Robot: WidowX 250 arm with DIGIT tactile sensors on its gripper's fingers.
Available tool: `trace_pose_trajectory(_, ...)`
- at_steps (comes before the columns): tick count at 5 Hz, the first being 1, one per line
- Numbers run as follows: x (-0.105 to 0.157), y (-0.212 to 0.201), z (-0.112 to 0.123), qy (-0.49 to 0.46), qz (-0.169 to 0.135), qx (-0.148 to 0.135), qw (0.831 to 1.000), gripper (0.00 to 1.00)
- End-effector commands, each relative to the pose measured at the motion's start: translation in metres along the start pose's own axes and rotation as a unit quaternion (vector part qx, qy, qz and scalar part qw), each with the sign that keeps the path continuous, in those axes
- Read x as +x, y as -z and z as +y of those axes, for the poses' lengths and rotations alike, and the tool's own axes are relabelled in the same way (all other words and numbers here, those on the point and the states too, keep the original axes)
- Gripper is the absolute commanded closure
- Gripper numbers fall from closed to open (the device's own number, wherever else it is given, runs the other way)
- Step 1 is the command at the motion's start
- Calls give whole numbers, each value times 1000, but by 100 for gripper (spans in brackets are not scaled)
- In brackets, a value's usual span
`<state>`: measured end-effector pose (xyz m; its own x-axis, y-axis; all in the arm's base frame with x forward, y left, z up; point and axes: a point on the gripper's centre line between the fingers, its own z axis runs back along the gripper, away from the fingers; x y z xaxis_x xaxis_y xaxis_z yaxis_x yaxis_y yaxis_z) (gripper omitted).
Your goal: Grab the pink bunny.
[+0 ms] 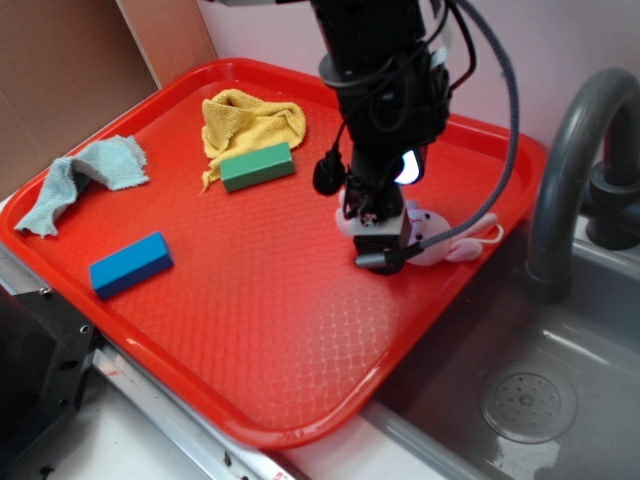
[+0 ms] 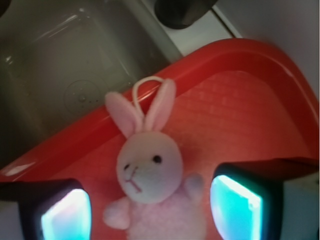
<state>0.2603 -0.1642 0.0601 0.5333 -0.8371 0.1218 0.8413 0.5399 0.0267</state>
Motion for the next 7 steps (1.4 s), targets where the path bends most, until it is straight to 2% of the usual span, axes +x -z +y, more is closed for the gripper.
trace_pose_trajectory(1, -7, 27, 6, -13, 29, 15, 999, 0)
trace_pose_trajectory(2, -8, 38, 7, -1, 39, 14, 999, 0)
trace_pose_trajectory(3, -10, 36, 9, -1, 35, 11, 999, 100)
trace_pose_trajectory(4, -13, 28, 11, -7, 34, 15, 999, 100)
trace_pose_trajectory(5, -33, -5, 29, -88, 57, 12, 994, 100)
trace_pose_trajectory(6, -67, -57, 48, -173, 67, 7, 983, 100)
trace_pose_trajectory(7, -108, -102, 55, -292, 103, 30, 950, 100)
